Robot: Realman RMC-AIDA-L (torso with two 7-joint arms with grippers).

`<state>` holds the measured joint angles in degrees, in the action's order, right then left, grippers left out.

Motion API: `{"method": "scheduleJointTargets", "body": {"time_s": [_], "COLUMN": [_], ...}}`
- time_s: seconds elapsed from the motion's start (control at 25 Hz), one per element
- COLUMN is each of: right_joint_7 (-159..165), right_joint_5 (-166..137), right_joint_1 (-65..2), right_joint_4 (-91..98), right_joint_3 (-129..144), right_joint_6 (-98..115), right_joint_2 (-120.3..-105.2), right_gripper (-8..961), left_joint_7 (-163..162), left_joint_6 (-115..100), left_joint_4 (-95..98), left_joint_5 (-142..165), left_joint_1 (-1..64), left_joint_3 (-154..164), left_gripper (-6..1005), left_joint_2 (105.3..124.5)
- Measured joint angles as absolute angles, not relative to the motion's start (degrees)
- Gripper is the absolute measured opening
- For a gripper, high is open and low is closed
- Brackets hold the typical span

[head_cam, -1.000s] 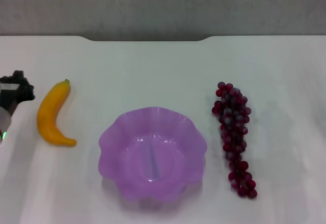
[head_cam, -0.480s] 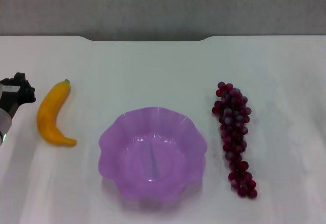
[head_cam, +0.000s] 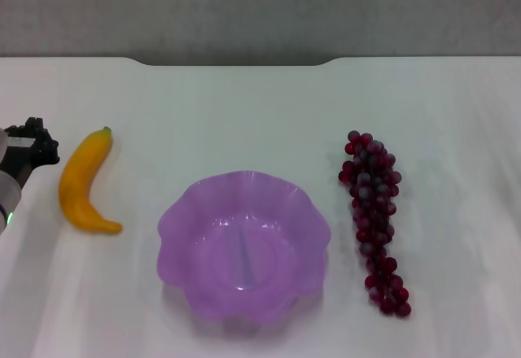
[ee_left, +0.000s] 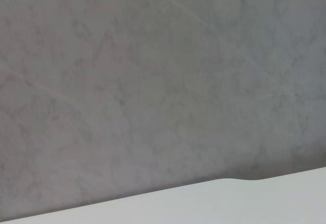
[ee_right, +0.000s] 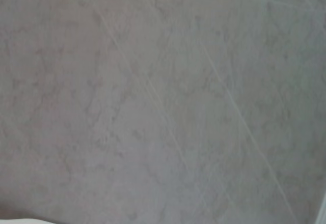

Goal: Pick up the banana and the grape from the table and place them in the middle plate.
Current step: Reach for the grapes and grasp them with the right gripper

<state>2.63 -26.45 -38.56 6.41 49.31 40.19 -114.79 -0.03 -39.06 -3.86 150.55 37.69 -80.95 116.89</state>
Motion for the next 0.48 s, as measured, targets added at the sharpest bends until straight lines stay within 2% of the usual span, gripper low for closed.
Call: {"method": "scheduleJointTargets", "body": {"time_s": [0.36,0.48], "right_joint_7": [2.6,2.6], "right_joint_5": [-26.5,-26.5], "right_joint_1": [-39.0,-39.3], "right_joint_4": [6.5,6.4], "right_joint_3": [49.3,49.3], "right_joint_6": [40.2,40.0], "right_joint_2": [-114.79,-114.79], "right_gripper": [269,341], "left_joint_7": [-0.3,-0.2], "left_joint_6": [-39.0,-39.3], "left_joint_4": [-3.9,-3.9], "left_joint_5": [149.2,147.4], "left_joint_1": [37.7,37.7], "left_joint_3": [-81.0,-81.0], "left_gripper": [78,168], "left_joint_2": [116.89,116.89]}}
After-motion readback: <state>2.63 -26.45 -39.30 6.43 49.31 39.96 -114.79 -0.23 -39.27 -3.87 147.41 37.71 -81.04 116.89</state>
